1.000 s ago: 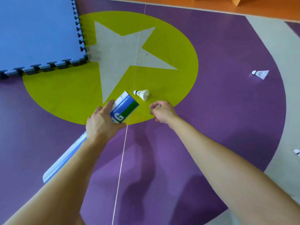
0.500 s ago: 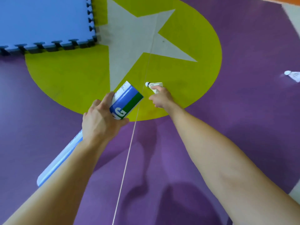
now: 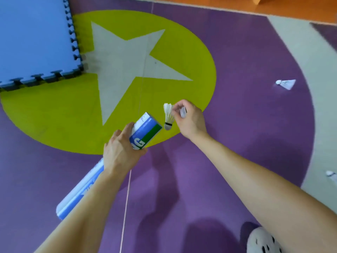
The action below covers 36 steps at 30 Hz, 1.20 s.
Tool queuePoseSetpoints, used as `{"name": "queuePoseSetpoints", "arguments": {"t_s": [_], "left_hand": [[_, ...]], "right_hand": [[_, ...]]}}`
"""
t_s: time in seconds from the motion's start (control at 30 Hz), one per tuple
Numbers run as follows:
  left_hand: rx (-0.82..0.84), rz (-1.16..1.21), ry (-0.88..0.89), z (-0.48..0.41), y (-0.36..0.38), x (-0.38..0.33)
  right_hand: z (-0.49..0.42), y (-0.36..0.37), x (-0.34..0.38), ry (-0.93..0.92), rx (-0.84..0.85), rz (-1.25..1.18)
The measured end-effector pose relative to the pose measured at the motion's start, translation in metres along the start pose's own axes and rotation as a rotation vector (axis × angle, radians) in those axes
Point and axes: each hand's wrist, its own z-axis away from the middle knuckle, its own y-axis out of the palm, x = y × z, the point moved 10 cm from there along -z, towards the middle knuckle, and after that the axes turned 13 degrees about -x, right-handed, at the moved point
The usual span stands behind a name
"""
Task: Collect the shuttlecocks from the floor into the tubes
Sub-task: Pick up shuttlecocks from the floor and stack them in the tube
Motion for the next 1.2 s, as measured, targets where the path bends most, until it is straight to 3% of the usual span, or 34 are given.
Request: {"name": "queuePoseSetpoints", "arguments": {"t_s": [0.3,0.47,0.67,0.9,1.03,1.2], "left_hand": [[0.014,0.065,0.154,0.014,0.027,-0.084],[-0.014,0.052,0.177,0.021,0.027,-0.116],[0.011,0.034,0.199,0.036,0.039,-0.159],[0.005,0.095,0.422,0.058,0.034,-0.209],[-0.046,0.161,0.455,0.064,0.013,-0.222],[-0.062,0.156,0.448,0.064,-0.006,-0.211]], "right_hand": [[-0.01,-0.159,0.047,-0.26,-0.125,0.079],[0.004,-0.207,0.035,-0.065,-0.199,-0.164],[0.034,-0.227,-0.043,0.245,-0.303,-0.328],[0.033,-0.277,-0.024,0.152,-0.322,-0.383],[0.039,-0.271,0.0,0.046,-0.194,-0.4],[0.061,-0.224,0.014,-0.026,0.388,-0.195]]}}
